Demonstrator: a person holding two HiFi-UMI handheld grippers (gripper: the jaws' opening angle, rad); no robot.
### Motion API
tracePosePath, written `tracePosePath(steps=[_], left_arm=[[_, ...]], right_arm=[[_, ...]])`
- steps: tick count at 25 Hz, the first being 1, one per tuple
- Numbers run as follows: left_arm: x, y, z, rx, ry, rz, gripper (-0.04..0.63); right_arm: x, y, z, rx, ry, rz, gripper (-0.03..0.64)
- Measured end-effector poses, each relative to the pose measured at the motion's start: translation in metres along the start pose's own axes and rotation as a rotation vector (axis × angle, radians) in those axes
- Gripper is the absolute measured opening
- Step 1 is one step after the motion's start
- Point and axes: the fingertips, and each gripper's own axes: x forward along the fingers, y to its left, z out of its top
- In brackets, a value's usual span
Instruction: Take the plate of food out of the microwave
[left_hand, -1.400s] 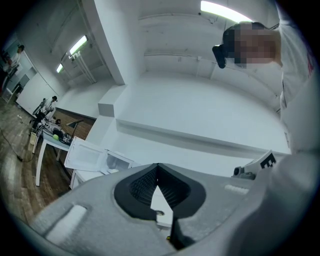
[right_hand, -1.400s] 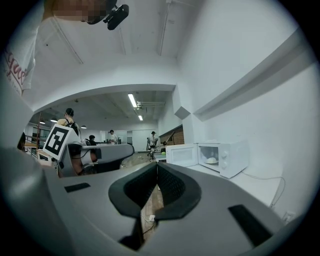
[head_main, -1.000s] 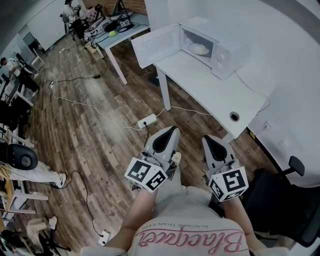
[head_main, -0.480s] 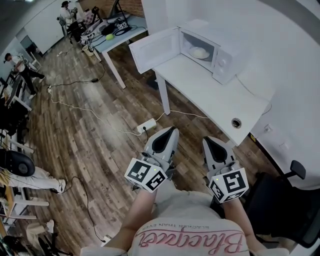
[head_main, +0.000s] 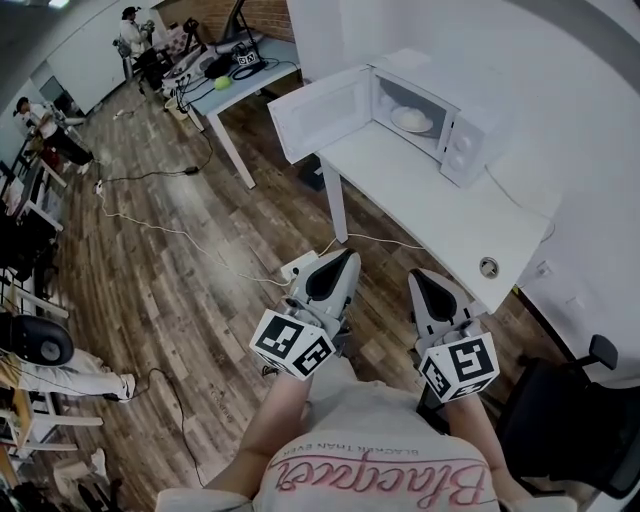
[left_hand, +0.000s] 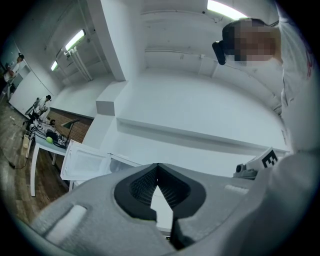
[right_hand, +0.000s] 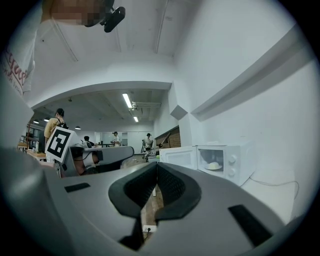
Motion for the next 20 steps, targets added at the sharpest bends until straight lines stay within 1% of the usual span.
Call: tracePosePath(steps=[7,12,20], left_arm=[[0.018,0.043,0.006,-0.011,0.005,-0.012,0.003],[0.032,0.069,0.007,-0.013,0.016,-0.033,0.003],[0.05,0.105,0.014,0.038,0.049,-0.092,0.003]], right_arm=[[0.042,-0.002,-0.004,0.014,0.018,-0.018,0.012],[0.072,-0.008,-0.005,0.028,0.034,-0.049,0.012],[0.122,-0.008,-0.003,0.036,0.03,-0.087,0.012]])
